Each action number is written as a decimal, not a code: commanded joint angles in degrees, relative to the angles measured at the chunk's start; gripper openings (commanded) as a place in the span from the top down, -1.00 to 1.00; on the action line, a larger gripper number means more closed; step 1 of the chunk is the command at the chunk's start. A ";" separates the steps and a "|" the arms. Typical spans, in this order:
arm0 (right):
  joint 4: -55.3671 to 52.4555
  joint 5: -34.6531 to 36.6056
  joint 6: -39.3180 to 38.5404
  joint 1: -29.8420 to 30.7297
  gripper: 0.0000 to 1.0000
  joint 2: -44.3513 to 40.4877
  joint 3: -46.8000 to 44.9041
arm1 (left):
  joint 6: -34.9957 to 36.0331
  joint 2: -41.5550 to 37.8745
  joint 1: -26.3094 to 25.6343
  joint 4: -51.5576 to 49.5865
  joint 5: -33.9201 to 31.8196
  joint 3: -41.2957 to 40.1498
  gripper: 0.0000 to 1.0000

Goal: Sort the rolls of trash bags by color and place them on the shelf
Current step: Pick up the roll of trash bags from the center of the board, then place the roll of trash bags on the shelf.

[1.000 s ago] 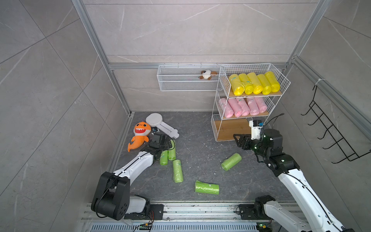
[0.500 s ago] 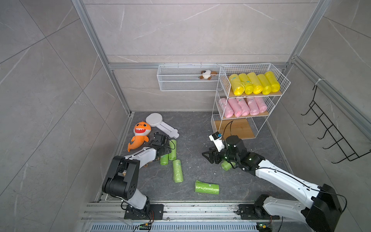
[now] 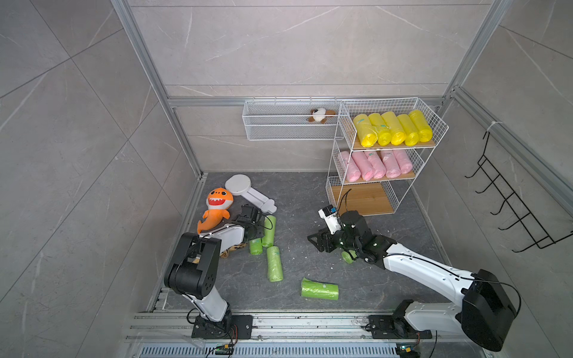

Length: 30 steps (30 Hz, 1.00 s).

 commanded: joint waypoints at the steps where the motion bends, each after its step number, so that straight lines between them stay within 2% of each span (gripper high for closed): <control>1: 1.35 0.63 1.18 0.66 -0.43 0.49 0.02 | -1.97 -7.04 0.34 3.67 -3.85 -1.65 0.04; 6: 3.11 -0.50 1.84 1.36 -0.43 -0.06 0.51 | -6.98 -17.90 0.30 7.96 -4.52 -5.02 0.32; 8: 5.32 -1.68 3.06 1.74 -0.43 -0.26 0.42 | -10.65 -22.92 0.34 10.67 -2.38 -6.56 0.35; 12: 14.06 -4.58 6.58 3.45 -0.45 0.13 -0.08 | -22.43 -32.36 -0.22 20.64 3.55 -11.76 0.36; 14: 19.05 -4.98 8.18 4.91 -0.49 0.90 -0.05 | -28.95 -35.11 -1.43 26.30 4.07 -13.66 0.37; 16: 23.47 -4.95 9.72 6.14 -0.55 2.04 -0.07 | -32.95 -36.31 -3.35 29.35 2.93 -14.06 0.37; 18: 27.85 -4.50 11.37 7.07 -0.69 3.40 -0.28 | -36.62 -36.75 -5.68 32.63 1.28 -14.13 0.37; 23: 35.04 -1.24 14.93 9.35 -0.86 7.52 0.21 | -42.61 -34.94 -13.45 40.82 -3.96 -14.16 0.36; 30: 40.85 5.94 16.65 10.68 -0.86 8.86 -1.01 | -48.50 -31.93 -17.95 47.85 -6.35 -14.94 0.36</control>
